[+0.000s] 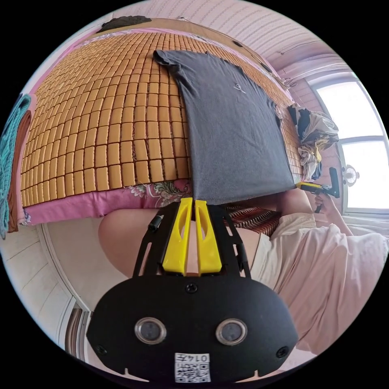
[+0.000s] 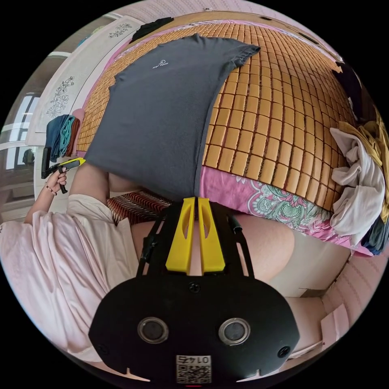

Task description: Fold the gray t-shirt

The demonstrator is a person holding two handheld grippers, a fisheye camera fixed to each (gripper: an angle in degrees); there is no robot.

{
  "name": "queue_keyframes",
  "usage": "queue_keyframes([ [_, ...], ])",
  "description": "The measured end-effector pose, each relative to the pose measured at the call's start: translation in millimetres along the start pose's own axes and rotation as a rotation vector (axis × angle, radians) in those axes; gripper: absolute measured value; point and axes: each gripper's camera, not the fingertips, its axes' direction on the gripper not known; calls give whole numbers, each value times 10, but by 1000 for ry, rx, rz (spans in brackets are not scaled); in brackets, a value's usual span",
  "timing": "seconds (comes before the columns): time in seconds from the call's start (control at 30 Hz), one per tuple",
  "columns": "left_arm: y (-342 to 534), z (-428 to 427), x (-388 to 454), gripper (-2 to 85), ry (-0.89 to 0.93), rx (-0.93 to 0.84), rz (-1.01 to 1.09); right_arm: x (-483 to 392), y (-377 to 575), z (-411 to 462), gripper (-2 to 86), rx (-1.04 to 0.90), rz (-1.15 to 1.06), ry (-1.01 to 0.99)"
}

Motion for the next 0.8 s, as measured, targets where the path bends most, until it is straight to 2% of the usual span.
queue_keyframes([
  [0.17, -69, 81, -84, -3, 20, 3, -27, 47, -11, 182, 2, -27, 21, 12],
  [0.3, -85, 80, -130, 6, -7, 19, -30, 40, 51, 336, 1, -58, -2, 99],
  [0.5, 44, 27, -339, 12, 10, 66, -126, 17, 92, 517, 1, -89, -37, 134],
  [0.8, 262, -70, -458, -1, -1, 173, -185, -280, 223, 483, 0, 136, -151, 234],
])
